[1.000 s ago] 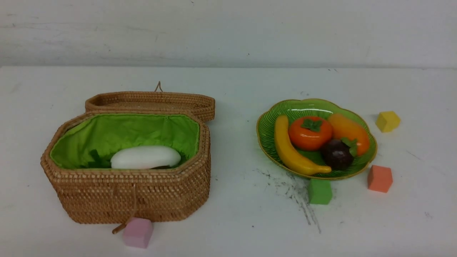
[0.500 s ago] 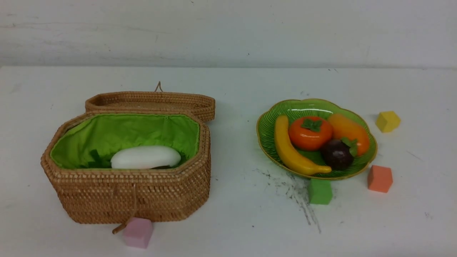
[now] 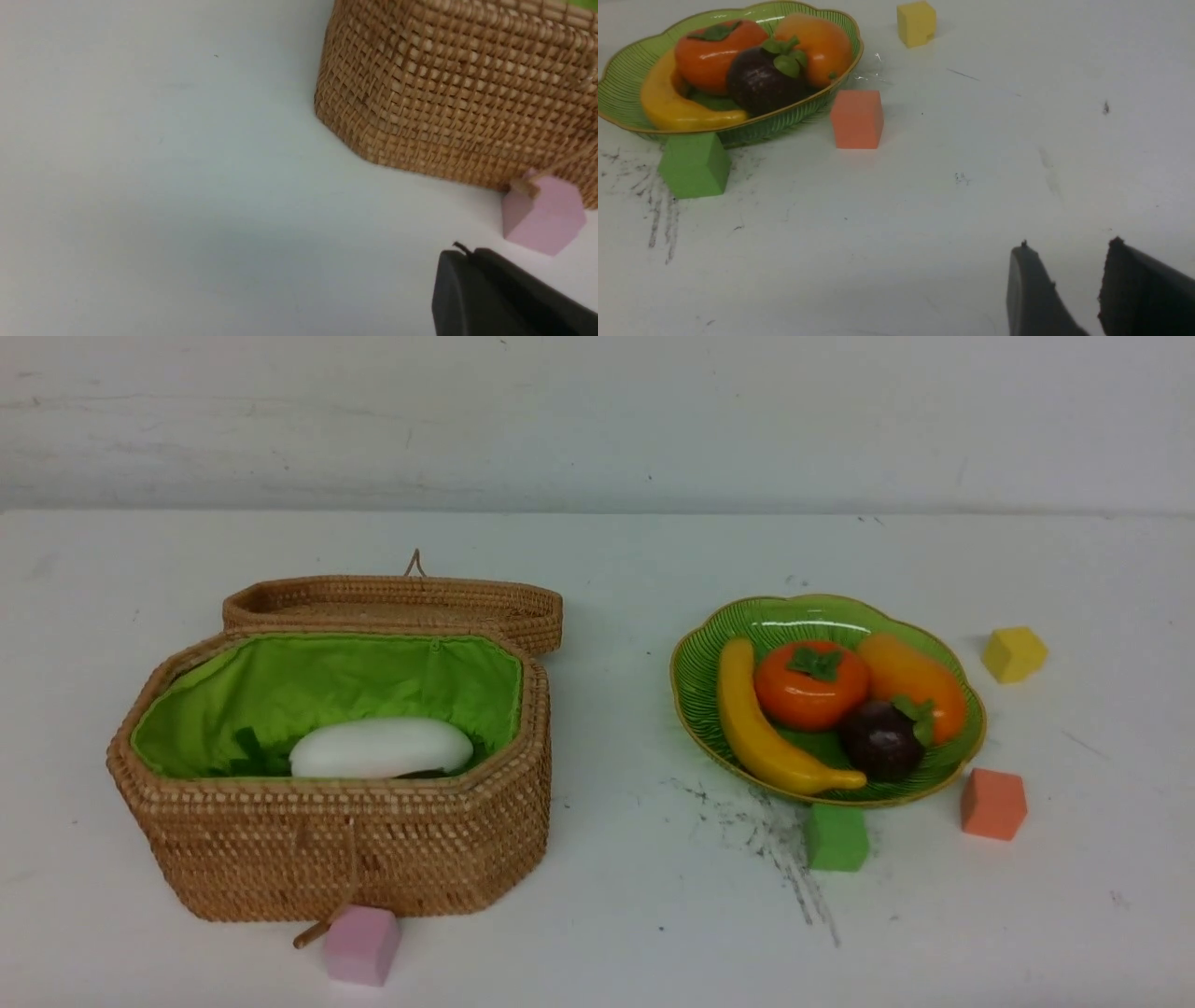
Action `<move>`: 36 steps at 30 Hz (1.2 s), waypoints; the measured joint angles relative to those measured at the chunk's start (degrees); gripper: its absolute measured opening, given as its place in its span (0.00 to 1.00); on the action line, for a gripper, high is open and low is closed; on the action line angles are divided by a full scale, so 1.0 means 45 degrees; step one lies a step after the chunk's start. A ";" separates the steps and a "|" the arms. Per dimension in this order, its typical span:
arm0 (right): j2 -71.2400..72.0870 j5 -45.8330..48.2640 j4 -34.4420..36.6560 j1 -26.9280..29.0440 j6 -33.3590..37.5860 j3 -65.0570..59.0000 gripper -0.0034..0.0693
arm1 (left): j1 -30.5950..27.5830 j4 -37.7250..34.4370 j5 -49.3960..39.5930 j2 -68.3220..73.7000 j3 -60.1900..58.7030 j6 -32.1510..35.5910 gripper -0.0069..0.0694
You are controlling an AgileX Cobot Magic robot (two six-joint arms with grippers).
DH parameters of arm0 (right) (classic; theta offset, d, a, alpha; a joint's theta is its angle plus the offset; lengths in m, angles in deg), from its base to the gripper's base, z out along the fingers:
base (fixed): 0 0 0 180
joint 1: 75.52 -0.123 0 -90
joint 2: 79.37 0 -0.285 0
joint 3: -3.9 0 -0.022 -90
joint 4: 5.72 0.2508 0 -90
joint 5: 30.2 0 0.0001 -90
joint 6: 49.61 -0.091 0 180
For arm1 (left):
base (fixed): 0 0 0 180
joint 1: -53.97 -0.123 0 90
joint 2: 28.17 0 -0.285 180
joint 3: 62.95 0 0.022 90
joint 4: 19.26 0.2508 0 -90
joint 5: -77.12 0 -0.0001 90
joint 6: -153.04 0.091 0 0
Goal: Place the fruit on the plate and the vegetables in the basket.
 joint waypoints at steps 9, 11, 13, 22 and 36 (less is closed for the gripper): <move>0.0013 0.0000 0.0000 0.0000 0.0000 0.0000 0.38 | 0.0000 -0.0010 0.0104 0.0000 -0.0013 0.0000 0.09; 0.0013 0.0000 0.0000 0.0000 0.0000 0.0000 0.38 | 0.0000 -0.0010 0.0104 0.0000 -0.0013 0.0000 0.09; 0.0013 0.0000 0.0000 0.0000 0.0000 0.0000 0.38 | 0.0000 -0.0010 0.0104 0.0000 -0.0013 0.0000 0.09; 0.0013 0.0000 0.0000 0.0000 0.0000 0.0000 0.38 | 0.0000 -0.0010 0.0118 0.0000 -0.0013 0.0000 0.09; 0.0013 0.0000 0.0000 0.0000 0.0000 0.0000 0.38 | 0.0000 -0.0010 0.0118 0.0000 -0.0013 0.0000 0.10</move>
